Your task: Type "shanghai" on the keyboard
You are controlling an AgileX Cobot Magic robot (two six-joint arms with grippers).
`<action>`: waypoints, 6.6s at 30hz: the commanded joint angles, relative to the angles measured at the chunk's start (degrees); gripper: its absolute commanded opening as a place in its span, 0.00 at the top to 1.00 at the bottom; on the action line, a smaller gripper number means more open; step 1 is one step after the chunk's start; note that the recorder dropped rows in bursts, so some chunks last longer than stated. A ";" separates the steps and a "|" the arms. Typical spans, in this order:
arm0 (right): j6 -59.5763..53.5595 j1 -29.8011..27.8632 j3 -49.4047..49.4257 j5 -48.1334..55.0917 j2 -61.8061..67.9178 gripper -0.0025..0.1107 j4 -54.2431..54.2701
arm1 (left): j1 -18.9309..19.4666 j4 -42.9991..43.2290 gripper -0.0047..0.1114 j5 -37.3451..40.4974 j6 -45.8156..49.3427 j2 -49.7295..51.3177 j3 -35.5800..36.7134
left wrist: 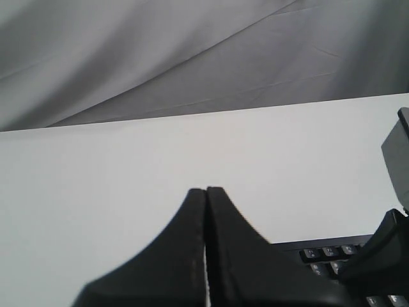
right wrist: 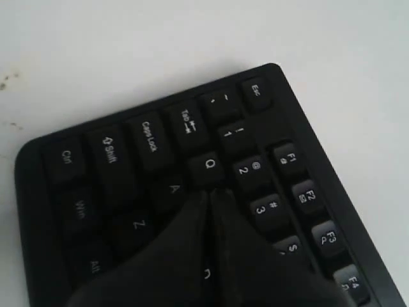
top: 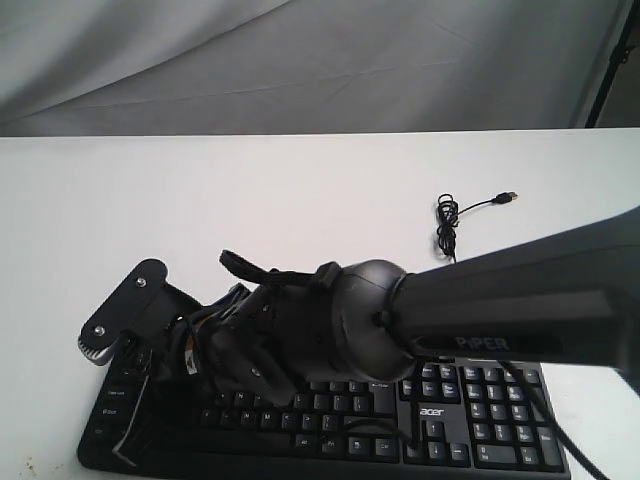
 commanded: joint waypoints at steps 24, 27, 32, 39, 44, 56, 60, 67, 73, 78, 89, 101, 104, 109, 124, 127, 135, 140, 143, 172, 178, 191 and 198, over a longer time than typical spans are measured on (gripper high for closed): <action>-0.42 0.29 -0.47 -0.23 1.64 0.98 0.27 | -0.20 0.01 0.96 -0.16 -0.16 -0.20 0.25; -0.42 0.29 -0.47 -0.23 1.64 0.98 0.27 | -0.20 0.01 0.96 -0.16 -0.16 -0.20 0.25; -0.42 0.27 -0.47 -0.14 1.77 0.98 0.27 | -0.20 0.01 0.96 -0.16 -0.16 -0.20 0.25; -0.54 0.27 -0.47 0.22 1.67 0.98 -0.21 | -0.20 0.01 0.96 -0.16 -0.16 -0.20 0.25; -0.63 0.27 0.35 3.08 -2.92 0.98 -2.69 | -0.20 0.01 0.96 -0.16 -0.16 -0.20 0.25; 1.30 -3.79 17.03 -4.70 -12.30 0.98 0.08 | -0.20 0.01 0.96 -0.16 -0.16 -0.20 0.25; 1.30 -3.79 17.19 -5.97 -11.47 0.98 0.60 | -0.20 0.01 0.96 -0.16 -0.16 -0.20 0.25; 1.30 -3.66 17.19 -6.10 -10.97 0.98 0.72 | -0.20 0.01 0.96 -0.16 -0.16 -0.20 0.25; 1.30 -3.68 17.19 -5.08 -10.97 0.98 0.88 | -0.20 0.01 0.96 -0.16 -0.16 -0.20 0.25; 1.30 -3.68 17.19 -4.68 -10.31 0.98 1.28 | -0.20 0.01 0.96 -0.16 -0.16 -0.20 0.25; 1.18 -3.11 17.19 -5.97 -8.53 0.98 1.51 | -0.20 0.01 0.96 -0.16 -0.16 -0.20 0.25; 1.18 -3.11 17.19 -5.60 -8.53 0.98 1.88 | -0.20 0.01 0.96 -0.16 -0.16 -0.20 0.25; 1.18 -3.11 17.19 -5.38 -8.53 0.98 1.88 | -0.20 0.01 0.96 -0.16 -0.16 -0.20 0.25; 0.94 -3.11 17.19 -5.12 -9.24 0.98 1.88 | -0.20 0.01 0.96 -0.16 -0.16 -0.20 0.25; -0.66 1.73 -4.51 10.26 -2.94 0.98 -0.20 | -0.20 0.01 0.96 -0.16 -0.16 -0.20 0.25; -0.92 2.30 -9.34 12.34 0.93 0.98 -0.20 | -0.20 0.01 0.96 -0.16 -0.16 -0.20 0.25; -1.25 2.05 -11.41 12.06 3.67 0.98 -0.20 | -0.20 0.01 0.96 -0.16 -0.16 -0.20 0.25; -1.25 1.54 -11.41 11.49 4.37 0.98 -0.36 | -0.20 0.01 0.96 -0.16 -0.16 -0.20 0.25; -1.25 1.47 -11.41 10.77 4.50 0.98 -0.63 | -0.20 0.01 0.96 -0.16 -0.16 -0.20 0.25; -1.25 0.90 -11.41 10.53 6.66 0.98 -1.40 | -0.20 0.01 0.96 -0.16 -0.16 -0.20 0.25; -1.25 0.90 -11.41 10.99 6.01 0.98 -1.44 | -0.20 0.01 0.96 -0.16 -0.16 -0.20 0.25; 4.48 0.11 -0.14 11.84 -6.00 0.98 -6.00 | -0.20 0.01 0.96 -0.16 -0.16 -0.20 0.25; 5.99 -3.16 17.96 0.84 -13.85 0.98 -1.25 | -0.20 0.01 0.96 -0.16 -0.16 -0.20 0.25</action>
